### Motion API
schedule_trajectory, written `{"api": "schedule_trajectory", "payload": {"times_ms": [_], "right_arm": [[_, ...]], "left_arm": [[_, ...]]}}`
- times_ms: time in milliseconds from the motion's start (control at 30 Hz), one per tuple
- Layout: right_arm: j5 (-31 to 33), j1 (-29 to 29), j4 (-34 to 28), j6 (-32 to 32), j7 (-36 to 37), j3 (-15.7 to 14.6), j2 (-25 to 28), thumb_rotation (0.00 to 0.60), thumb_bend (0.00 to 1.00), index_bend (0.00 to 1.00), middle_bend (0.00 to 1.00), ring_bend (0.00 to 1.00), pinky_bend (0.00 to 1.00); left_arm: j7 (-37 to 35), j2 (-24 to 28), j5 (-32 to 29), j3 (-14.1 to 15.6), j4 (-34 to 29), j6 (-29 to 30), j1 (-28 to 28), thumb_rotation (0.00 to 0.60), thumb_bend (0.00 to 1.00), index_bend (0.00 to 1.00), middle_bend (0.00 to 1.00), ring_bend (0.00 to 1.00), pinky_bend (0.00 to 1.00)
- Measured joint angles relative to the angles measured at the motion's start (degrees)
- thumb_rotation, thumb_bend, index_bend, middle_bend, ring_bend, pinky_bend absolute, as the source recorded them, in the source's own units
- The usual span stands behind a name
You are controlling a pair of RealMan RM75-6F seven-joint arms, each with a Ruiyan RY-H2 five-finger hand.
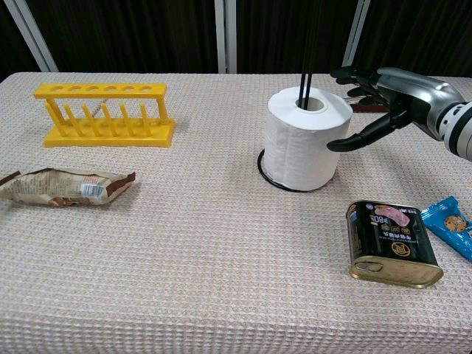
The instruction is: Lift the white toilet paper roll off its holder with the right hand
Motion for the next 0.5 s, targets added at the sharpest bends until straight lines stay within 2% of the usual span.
{"api": "schedule_trajectory", "payload": {"times_ms": [500], "right_arm": [[2.0, 1.1, 0.7, -2.4, 1.6, 0.2, -0.3, 0.600, 0.00, 0.00, 0.00, 0.00, 0.00]], "left_arm": [[0.4, -0.1, -0.2, 0.0, -0.2, -0.3, -0.1, 0.356, 0.15, 0.09, 0.05, 0.06, 0.22]]}}
